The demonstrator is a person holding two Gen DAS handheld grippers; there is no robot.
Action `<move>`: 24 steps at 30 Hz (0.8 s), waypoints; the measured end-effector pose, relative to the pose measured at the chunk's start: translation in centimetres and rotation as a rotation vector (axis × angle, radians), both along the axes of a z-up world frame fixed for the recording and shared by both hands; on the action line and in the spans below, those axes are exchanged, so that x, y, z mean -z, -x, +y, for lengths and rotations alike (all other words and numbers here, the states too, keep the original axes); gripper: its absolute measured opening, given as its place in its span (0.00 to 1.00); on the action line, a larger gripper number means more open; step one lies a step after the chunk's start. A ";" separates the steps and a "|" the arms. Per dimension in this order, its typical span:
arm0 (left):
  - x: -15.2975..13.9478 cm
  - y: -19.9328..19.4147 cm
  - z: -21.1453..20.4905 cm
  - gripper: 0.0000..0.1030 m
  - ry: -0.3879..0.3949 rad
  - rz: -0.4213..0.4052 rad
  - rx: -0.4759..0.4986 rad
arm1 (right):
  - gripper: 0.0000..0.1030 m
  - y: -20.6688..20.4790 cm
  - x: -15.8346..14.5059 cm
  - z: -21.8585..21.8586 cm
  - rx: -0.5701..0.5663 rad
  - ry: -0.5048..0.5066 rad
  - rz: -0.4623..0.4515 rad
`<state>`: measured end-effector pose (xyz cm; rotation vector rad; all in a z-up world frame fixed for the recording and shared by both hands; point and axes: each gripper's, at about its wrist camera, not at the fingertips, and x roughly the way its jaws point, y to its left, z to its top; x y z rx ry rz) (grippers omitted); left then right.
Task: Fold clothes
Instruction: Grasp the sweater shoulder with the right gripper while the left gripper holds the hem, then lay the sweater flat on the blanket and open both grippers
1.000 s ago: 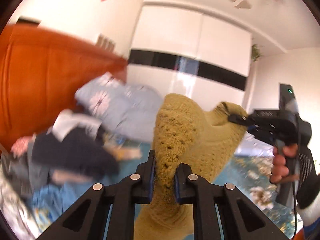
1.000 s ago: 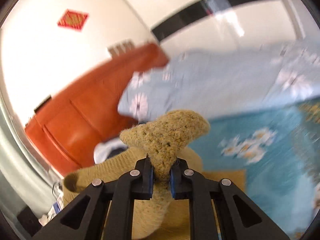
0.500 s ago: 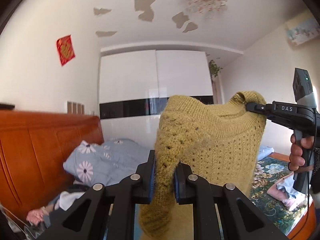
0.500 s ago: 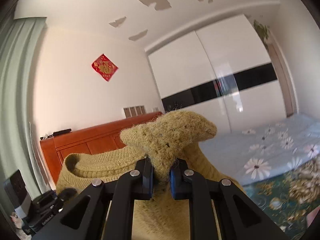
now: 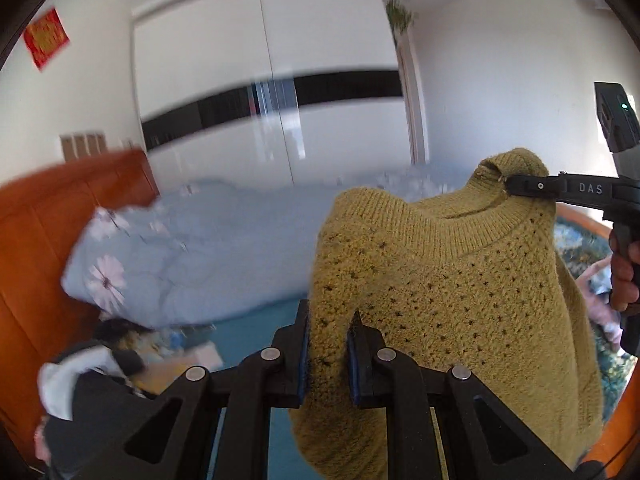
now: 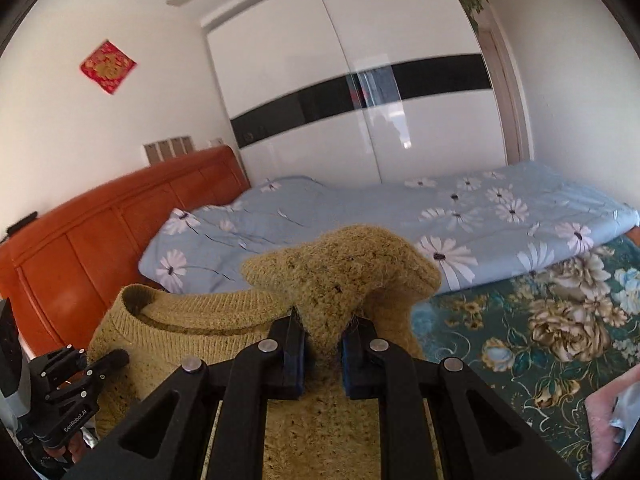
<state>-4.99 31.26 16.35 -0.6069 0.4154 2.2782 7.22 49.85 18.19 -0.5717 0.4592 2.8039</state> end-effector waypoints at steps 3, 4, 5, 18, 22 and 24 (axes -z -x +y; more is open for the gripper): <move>6.3 5.8 4.4 0.16 0.111 -0.110 -0.018 | 0.14 5.5 6.3 3.9 0.034 0.048 -0.129; 8.4 7.5 5.8 0.16 0.150 -0.140 -0.032 | 0.14 7.1 8.5 5.0 0.039 0.067 -0.166; 10.3 9.2 7.0 0.16 0.179 -0.171 -0.045 | 0.14 8.8 10.7 6.0 0.044 0.086 -0.203; 18.1 18.7 13.9 0.16 0.265 -0.309 -0.150 | 0.14 19.3 18.8 11.3 0.047 0.025 -0.317; 19.9 18.7 13.9 0.19 0.294 -0.356 -0.150 | 0.22 20.7 20.6 11.3 0.025 0.019 -0.413; 19.7 18.7 12.9 0.24 0.262 -0.403 -0.155 | 0.37 20.0 20.7 11.5 0.004 0.028 -0.406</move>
